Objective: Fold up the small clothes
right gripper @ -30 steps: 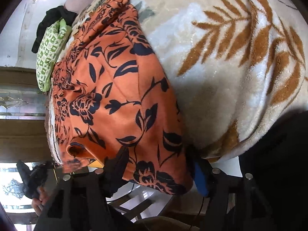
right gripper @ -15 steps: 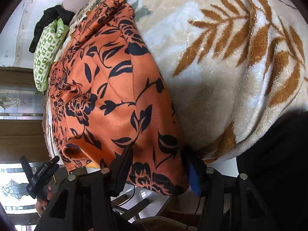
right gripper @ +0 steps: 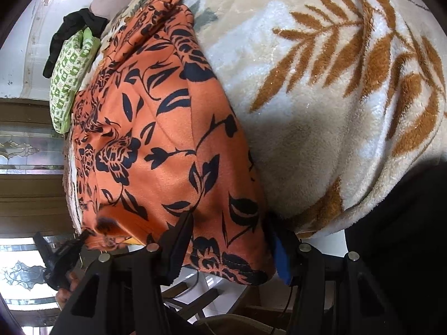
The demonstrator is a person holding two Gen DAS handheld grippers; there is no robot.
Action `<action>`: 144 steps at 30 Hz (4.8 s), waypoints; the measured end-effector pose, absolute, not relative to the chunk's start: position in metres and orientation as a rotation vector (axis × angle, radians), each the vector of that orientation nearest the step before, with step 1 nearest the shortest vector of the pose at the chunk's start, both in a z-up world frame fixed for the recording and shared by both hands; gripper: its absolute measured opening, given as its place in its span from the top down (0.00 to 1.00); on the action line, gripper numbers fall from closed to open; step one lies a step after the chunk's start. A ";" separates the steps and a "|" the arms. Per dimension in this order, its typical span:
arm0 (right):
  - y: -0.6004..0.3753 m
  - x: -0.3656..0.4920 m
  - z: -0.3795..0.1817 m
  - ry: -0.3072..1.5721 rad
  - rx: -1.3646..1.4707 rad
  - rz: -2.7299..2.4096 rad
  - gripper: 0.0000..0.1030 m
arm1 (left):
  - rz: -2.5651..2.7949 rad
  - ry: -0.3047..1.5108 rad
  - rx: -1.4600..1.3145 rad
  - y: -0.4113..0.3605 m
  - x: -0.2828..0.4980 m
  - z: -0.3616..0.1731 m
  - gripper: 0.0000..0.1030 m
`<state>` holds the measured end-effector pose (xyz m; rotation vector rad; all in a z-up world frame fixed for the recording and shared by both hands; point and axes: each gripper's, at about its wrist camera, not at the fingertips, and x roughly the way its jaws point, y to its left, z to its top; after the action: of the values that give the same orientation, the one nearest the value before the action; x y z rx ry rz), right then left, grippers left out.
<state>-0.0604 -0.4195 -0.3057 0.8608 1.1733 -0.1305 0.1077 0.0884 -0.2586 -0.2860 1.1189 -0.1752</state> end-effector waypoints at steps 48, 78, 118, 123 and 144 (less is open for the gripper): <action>-0.601 0.271 -0.250 0.728 1.257 -0.095 0.92 | -0.372 1.098 -0.589 0.006 0.441 -0.237 0.90; -0.583 0.259 -0.204 0.725 0.869 -0.099 0.25 | -0.295 0.921 -0.229 -0.067 0.449 -0.177 0.94; -0.375 0.251 -0.246 1.002 0.336 -0.044 0.88 | 0.180 0.958 -0.079 -0.006 0.364 -0.269 0.38; -0.342 0.268 -0.206 0.976 0.270 -0.006 0.89 | 0.148 0.887 -0.303 0.029 0.355 -0.238 0.38; -0.233 0.444 -0.219 0.949 0.463 0.074 0.88 | -0.101 0.976 -0.429 0.045 0.345 -0.222 0.38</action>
<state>0.4436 -0.2332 -0.2191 0.4630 0.9494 0.0737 0.3449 0.0454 -0.2218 -0.4291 0.9764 -0.1006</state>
